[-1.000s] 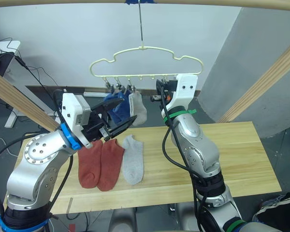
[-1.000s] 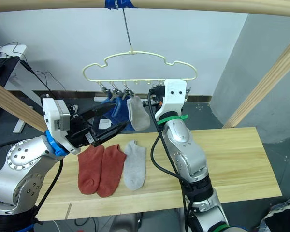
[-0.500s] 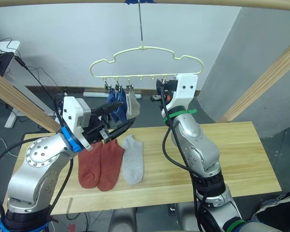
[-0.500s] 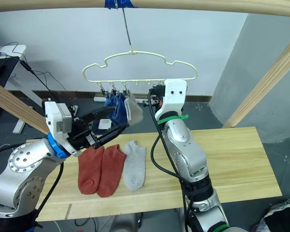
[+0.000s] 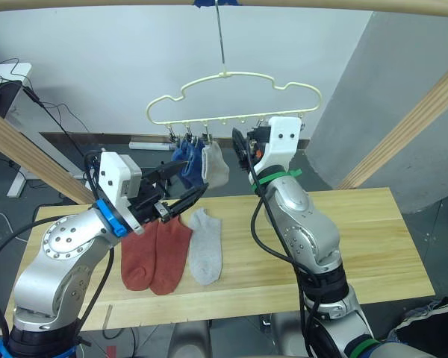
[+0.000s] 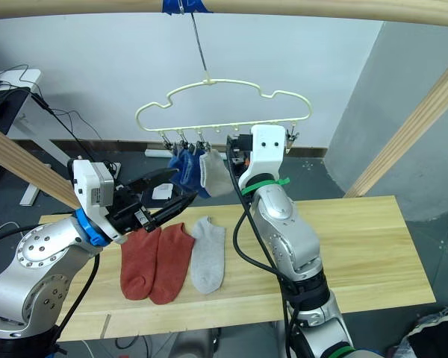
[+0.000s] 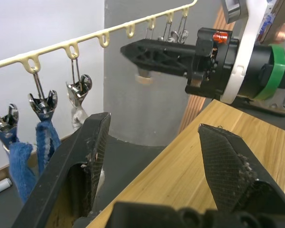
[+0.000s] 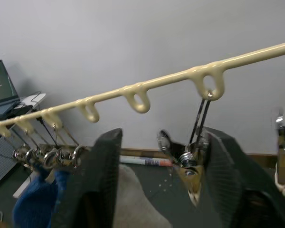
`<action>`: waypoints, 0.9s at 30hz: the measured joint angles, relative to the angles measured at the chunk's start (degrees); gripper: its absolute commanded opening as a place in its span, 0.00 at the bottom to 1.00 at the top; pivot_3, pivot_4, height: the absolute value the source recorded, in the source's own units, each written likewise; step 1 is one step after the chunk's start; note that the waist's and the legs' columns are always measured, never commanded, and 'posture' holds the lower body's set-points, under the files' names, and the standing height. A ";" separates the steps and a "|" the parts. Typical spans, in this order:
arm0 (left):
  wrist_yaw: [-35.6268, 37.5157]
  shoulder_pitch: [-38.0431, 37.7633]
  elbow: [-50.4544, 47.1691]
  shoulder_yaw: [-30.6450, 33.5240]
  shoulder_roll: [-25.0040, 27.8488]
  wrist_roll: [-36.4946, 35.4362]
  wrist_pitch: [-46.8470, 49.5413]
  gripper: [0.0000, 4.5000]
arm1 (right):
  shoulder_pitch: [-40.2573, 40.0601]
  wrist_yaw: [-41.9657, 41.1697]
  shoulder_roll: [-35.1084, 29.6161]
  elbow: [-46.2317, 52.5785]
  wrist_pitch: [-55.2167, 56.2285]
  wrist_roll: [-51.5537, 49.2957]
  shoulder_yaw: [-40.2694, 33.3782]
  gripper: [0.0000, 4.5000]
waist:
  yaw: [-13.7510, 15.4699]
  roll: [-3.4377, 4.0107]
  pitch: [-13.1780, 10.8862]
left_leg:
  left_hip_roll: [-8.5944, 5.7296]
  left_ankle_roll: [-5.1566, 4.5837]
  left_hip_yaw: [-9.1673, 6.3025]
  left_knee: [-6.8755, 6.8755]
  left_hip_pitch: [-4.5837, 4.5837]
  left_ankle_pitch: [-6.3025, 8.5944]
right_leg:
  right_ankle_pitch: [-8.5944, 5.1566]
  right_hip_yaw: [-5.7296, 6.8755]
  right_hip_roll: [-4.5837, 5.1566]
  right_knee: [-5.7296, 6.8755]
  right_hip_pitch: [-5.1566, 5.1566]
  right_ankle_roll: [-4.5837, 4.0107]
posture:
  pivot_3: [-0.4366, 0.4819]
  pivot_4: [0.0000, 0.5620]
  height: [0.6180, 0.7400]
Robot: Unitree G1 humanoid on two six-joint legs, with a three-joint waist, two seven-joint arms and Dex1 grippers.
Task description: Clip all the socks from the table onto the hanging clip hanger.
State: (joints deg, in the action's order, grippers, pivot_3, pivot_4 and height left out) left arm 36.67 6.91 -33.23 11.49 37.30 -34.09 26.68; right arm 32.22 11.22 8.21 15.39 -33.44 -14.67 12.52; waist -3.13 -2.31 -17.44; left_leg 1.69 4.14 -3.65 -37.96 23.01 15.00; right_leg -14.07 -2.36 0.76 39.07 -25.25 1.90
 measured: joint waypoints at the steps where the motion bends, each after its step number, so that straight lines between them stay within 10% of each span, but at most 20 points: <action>1: 0.00 0.00 0.00 0.00 0.00 0.00 0.00 0.72 | 0.01 0.00 0.00 0.00 -0.15 0.01 -0.02 0.56 | 0.00 0.00 0.00 | 0.00 0.00 0.00 0.00 0.00 0.00 | 0.00 0.00 0.00 0.00 0.00 0.00 | 0.45 0.43 1.00; 27: 2.08 -0.61 2.48 0.00 0.00 0.70 -2.94 0.72 | 3.35 -1.20 -0.51 -0.01 -2.52 2.31 -1.70 0.56 | -0.08 0.01 0.03 | 0.00 0.00 0.00 0.00 0.00 0.00 | 0.01 0.00 0.00 0.00 -0.01 -0.02 | 0.44 0.43 1.00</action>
State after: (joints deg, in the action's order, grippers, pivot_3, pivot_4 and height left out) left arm 38.75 6.30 -30.74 11.50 37.30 -33.39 23.74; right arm 35.58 10.01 7.70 15.38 -35.96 -12.35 10.82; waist -3.21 -2.30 -17.41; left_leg 1.70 4.14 -3.64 -37.96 23.01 15.00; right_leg -14.06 -2.35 0.76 39.07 -25.26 1.88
